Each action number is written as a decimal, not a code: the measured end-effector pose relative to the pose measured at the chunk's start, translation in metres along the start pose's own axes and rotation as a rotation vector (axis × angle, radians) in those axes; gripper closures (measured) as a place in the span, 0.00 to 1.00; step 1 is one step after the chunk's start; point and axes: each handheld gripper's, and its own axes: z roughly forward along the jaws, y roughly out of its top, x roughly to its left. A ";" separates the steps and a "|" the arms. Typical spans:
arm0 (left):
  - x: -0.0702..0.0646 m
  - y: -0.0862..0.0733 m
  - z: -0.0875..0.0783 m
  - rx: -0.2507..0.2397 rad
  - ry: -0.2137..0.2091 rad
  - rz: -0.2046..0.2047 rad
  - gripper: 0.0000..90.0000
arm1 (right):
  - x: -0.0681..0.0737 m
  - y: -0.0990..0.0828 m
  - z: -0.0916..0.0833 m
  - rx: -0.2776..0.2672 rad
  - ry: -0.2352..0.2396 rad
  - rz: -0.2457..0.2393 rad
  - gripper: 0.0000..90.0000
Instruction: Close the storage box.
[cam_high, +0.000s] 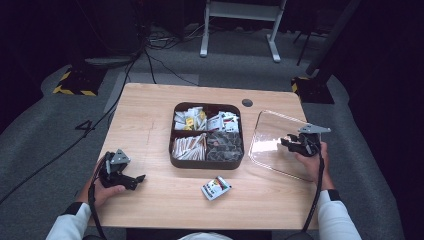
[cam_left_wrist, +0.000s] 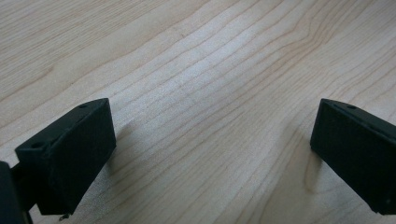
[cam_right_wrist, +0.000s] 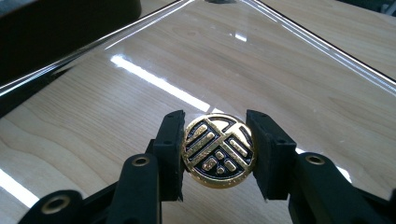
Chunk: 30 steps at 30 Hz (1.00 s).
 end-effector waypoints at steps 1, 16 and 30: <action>0.000 0.000 0.000 0.000 0.001 0.000 0.00 | 0.000 0.003 -0.004 -0.008 -0.005 -0.006 0.66; 0.000 0.000 0.000 0.000 0.001 0.000 0.00 | 0.008 0.030 -0.018 -0.041 -0.006 -0.035 0.66; 0.000 0.000 0.000 0.000 0.001 0.000 0.00 | 0.021 0.056 -0.022 -0.064 0.015 -0.067 0.66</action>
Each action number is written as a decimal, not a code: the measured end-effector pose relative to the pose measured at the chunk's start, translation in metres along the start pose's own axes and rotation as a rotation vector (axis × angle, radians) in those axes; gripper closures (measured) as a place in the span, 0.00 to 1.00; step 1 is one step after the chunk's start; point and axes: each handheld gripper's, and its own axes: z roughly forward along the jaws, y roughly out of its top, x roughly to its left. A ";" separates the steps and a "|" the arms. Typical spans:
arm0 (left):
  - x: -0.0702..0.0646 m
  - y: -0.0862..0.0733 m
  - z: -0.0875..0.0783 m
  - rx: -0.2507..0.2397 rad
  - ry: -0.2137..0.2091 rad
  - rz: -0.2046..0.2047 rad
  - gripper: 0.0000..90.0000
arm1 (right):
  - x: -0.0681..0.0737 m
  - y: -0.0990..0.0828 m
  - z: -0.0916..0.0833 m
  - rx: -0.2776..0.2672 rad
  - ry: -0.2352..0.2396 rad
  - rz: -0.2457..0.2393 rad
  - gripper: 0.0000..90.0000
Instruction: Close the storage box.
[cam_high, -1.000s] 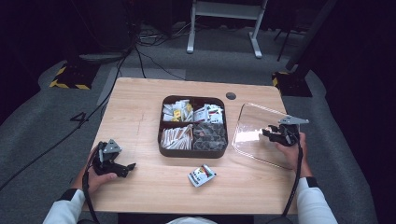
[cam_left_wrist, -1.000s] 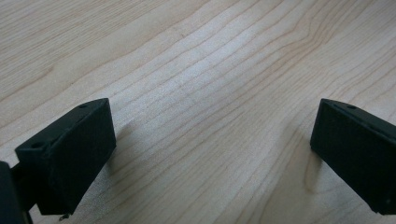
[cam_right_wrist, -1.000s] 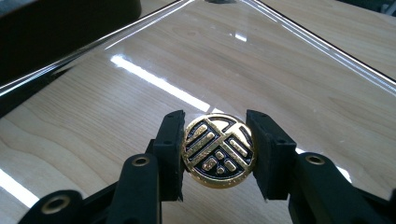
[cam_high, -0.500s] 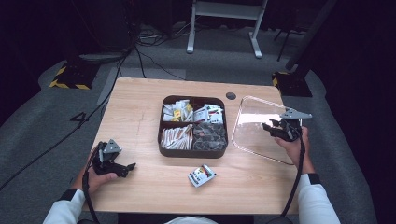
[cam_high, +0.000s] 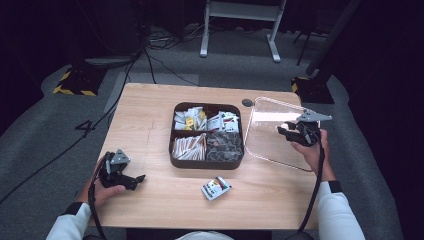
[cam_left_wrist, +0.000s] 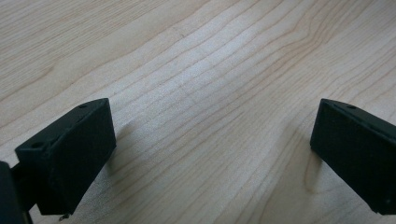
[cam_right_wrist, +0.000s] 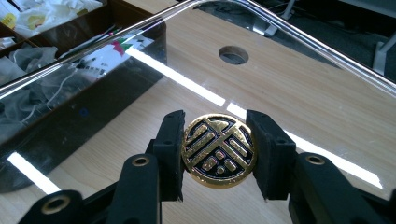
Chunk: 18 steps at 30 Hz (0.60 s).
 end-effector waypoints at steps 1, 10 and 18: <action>0.000 0.000 0.000 0.000 0.000 0.000 0.00 | 0.001 0.001 0.000 -0.002 0.000 -0.002 0.66; 0.000 0.000 0.000 0.000 0.000 0.000 0.00 | 0.013 0.016 0.005 -0.014 0.017 -0.016 0.66; 0.000 0.000 0.000 0.000 0.000 0.000 0.00 | 0.026 0.028 0.013 -0.014 0.045 -0.033 0.66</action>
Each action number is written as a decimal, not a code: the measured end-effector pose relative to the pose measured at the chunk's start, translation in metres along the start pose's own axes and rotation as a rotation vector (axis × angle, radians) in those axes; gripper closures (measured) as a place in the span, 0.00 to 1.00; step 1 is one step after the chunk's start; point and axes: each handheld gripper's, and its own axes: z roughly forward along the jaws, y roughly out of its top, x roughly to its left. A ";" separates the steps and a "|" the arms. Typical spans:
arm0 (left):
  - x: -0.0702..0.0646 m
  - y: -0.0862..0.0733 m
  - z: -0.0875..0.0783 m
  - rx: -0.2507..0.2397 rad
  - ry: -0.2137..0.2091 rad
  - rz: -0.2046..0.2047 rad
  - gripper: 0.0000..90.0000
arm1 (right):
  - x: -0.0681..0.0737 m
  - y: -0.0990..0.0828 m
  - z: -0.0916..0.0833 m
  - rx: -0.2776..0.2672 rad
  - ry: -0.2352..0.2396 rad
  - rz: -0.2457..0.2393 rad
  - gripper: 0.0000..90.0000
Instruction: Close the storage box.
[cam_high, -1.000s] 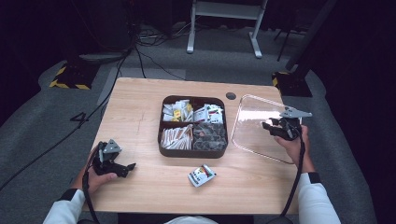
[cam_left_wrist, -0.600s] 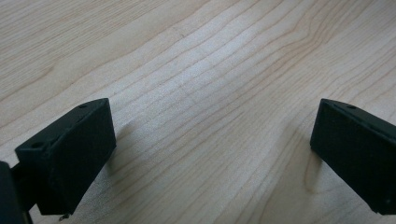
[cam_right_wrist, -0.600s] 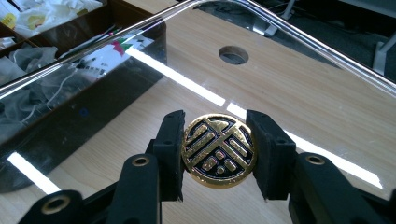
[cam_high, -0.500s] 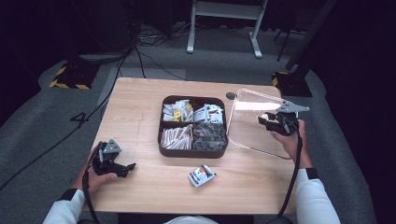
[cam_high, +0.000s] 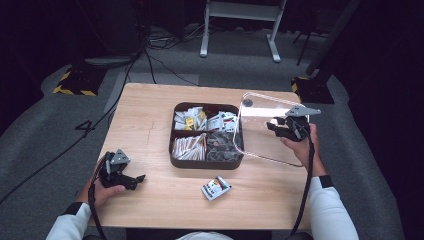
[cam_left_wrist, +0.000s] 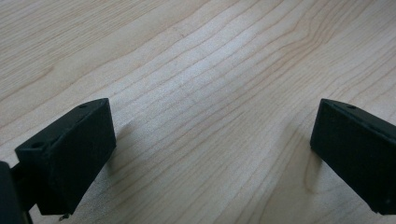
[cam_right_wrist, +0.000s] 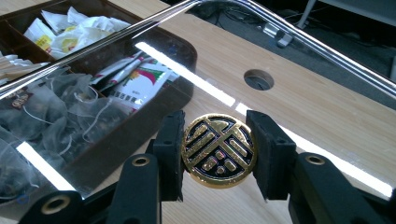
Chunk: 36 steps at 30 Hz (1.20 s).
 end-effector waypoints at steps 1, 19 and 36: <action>0.000 0.000 0.000 0.000 0.000 0.000 0.00 | 0.000 0.000 0.000 0.000 0.000 0.000 0.66; 0.000 0.000 0.000 0.000 0.000 0.000 0.00 | 0.027 0.020 0.021 -0.001 0.058 -0.023 0.66; 0.000 0.000 0.000 0.000 0.000 0.000 0.00 | 0.062 0.045 0.046 0.000 0.110 -0.055 0.66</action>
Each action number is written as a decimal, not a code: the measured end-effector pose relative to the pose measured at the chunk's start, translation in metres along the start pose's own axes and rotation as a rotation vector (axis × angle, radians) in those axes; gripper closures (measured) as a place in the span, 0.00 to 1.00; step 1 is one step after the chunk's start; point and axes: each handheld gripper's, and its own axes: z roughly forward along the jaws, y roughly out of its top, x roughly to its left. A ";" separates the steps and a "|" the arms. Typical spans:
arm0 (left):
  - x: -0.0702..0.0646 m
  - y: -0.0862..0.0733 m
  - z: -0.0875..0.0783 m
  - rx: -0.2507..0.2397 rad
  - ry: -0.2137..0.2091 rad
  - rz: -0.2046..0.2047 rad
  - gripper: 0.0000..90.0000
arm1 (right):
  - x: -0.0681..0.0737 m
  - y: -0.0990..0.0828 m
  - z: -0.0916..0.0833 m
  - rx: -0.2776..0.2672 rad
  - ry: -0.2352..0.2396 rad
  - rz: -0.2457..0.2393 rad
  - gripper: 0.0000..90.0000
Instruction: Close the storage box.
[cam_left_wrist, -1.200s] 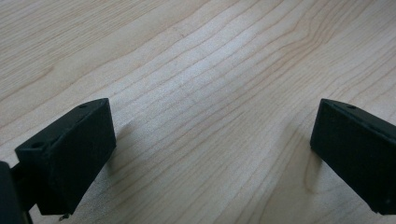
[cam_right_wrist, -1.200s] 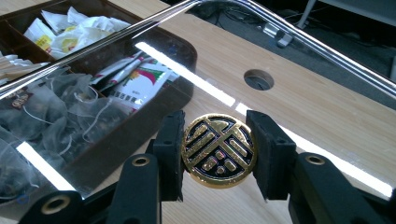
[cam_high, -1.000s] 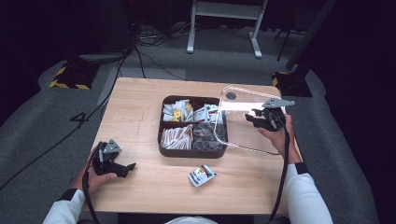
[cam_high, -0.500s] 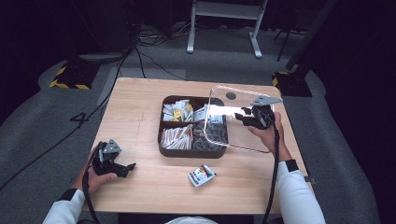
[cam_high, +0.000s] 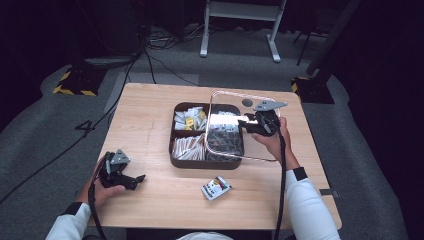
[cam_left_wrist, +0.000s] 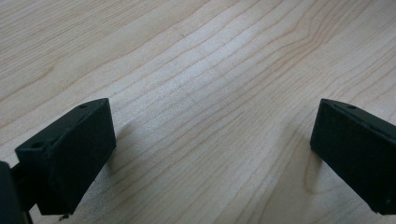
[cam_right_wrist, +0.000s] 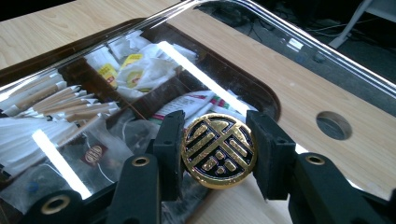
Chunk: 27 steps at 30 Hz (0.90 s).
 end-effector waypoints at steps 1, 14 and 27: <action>0.000 0.000 0.000 0.000 0.000 0.000 0.00 | 0.002 0.001 0.002 0.001 0.001 -0.005 0.66; 0.000 0.000 0.000 0.000 0.000 0.000 0.00 | 0.019 0.011 0.030 0.028 0.047 -0.022 0.66; 0.000 0.000 0.000 0.000 0.000 0.000 0.00 | 0.034 0.016 0.055 0.051 0.073 -0.026 0.66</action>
